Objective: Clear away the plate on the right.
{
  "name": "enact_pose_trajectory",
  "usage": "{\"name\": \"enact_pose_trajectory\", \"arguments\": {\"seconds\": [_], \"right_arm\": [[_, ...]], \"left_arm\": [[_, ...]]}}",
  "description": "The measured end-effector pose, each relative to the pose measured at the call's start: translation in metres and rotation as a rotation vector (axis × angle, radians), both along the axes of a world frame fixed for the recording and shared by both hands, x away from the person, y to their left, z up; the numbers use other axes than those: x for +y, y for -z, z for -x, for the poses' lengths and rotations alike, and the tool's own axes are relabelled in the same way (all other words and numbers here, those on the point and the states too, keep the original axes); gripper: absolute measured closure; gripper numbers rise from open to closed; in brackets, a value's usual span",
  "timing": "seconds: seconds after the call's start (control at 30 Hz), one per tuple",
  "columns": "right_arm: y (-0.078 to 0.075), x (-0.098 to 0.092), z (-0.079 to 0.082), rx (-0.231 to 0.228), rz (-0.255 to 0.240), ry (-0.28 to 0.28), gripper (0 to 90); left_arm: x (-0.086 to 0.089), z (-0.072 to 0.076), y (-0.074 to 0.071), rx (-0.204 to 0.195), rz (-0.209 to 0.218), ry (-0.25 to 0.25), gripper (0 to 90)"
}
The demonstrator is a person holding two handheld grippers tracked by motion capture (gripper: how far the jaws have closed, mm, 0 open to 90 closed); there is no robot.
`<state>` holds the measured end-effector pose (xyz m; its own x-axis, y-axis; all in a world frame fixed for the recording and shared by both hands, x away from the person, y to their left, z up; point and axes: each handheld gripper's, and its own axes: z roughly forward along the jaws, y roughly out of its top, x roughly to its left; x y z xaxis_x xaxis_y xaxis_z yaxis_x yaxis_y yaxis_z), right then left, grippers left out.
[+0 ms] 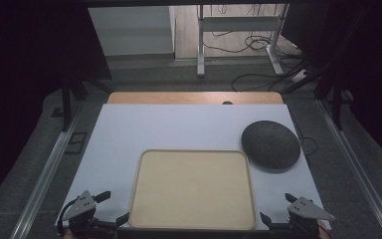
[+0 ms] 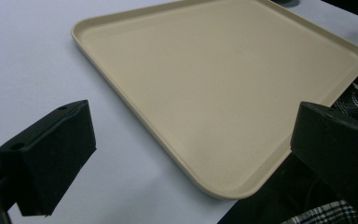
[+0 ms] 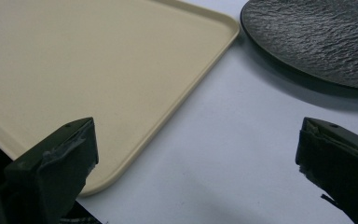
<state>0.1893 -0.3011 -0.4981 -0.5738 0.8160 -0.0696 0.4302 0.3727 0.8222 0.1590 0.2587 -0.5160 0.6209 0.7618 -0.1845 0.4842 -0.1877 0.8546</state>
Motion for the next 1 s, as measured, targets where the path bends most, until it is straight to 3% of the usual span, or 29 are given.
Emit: {"name": "enact_pose_trajectory", "arguments": {"seconds": [0.23, 0.47, 0.73, 1.0], "right_arm": [[0.001, 0.0002, -0.0009, 0.009, -0.009, -0.01, 0.0], [-0.0005, 0.0006, -0.0009, -0.01, -0.015, -0.019, 0.0], [-0.0037, 0.0035, -0.0037, -0.031, -0.017, -0.019, 0.0], [-0.0048, 0.008, -0.0099, -0.021, -0.013, -0.037, 0.0]], "left_arm": [[-0.0001, 0.0001, 0.0001, 0.001, -0.015, -0.003, 0.0], [0.0003, 0.0002, -0.0001, 0.004, -0.012, -0.006, 0.0], [-0.0009, -0.0013, -0.0002, 0.039, -0.011, 0.01, 0.0], [-0.0007, -0.001, -0.0002, 0.023, -0.015, 0.01, 0.0]]}}
